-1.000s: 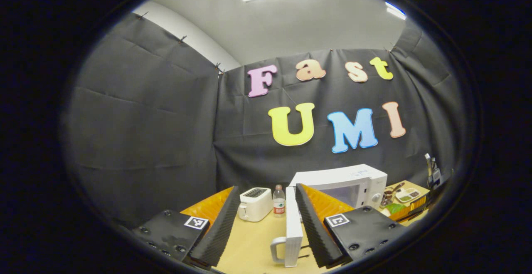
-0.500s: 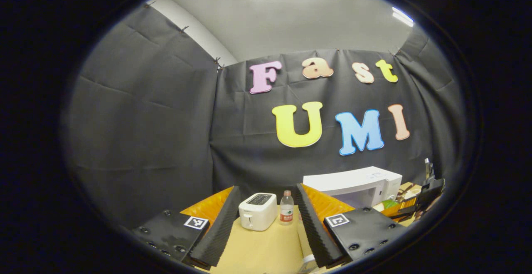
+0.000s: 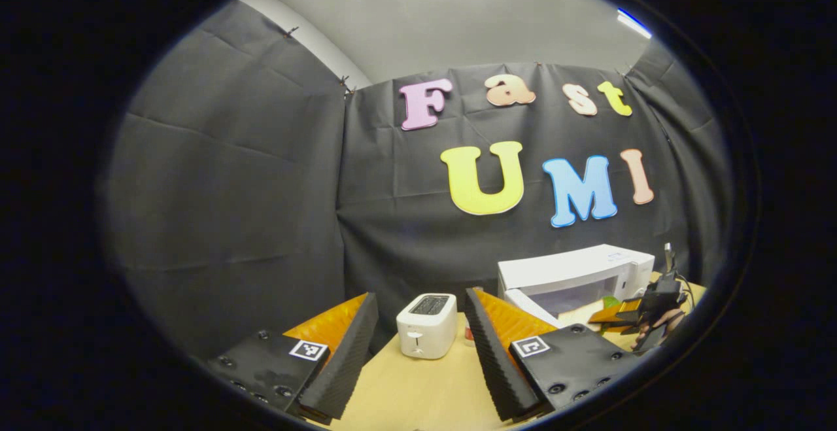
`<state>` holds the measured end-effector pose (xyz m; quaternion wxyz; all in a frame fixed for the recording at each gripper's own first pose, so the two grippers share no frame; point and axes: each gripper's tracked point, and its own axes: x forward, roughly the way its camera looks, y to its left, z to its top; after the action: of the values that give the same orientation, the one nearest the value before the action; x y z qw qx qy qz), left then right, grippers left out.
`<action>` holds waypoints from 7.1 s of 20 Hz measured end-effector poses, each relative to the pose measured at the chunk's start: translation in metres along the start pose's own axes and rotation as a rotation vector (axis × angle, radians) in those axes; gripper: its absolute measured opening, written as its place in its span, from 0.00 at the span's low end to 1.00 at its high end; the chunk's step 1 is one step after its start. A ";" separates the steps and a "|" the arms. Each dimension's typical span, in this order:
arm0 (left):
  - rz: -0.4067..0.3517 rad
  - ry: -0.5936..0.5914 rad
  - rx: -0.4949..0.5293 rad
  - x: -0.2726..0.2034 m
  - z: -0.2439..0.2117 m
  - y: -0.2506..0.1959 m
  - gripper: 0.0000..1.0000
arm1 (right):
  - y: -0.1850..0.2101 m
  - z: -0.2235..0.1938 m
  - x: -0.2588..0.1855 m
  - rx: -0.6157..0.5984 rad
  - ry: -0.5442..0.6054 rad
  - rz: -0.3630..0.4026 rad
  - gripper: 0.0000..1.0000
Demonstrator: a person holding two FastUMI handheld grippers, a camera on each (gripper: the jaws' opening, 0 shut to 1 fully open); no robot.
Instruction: Open the microwave oven with the left hand, put the food in, and close the microwave oven.
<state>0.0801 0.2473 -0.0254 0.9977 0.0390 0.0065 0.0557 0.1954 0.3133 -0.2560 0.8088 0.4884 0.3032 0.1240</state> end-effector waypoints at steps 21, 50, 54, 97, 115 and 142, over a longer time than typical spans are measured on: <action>0.074 0.105 0.034 0.003 -0.032 0.050 0.88 | -0.032 0.041 0.121 0.107 -0.251 -0.089 0.36; -0.038 0.184 -0.027 -0.016 -0.119 -0.037 0.87 | 0.035 0.116 -0.073 -0.839 -0.381 -0.224 0.98; -0.043 0.235 -0.051 -0.028 -0.143 -0.054 0.87 | 0.048 0.125 -0.115 -0.893 -0.392 -0.175 0.97; -0.691 0.260 0.001 0.049 -0.129 -0.402 0.07 | -0.058 0.216 -0.343 -0.865 -0.564 -0.493 0.98; -0.529 0.290 -0.062 0.152 -0.131 -0.441 0.07 | -0.092 0.232 -0.399 -0.865 -0.581 -0.624 0.98; -0.307 0.103 -0.085 -0.029 0.002 -0.350 0.11 | -0.037 0.206 -0.415 -0.973 -0.494 -0.255 0.98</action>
<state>0.0899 -0.1033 -0.0503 0.9935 -0.0075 0.0613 -0.0951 -0.0075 -0.0582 -0.0648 0.9965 0.0329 0.0690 0.0329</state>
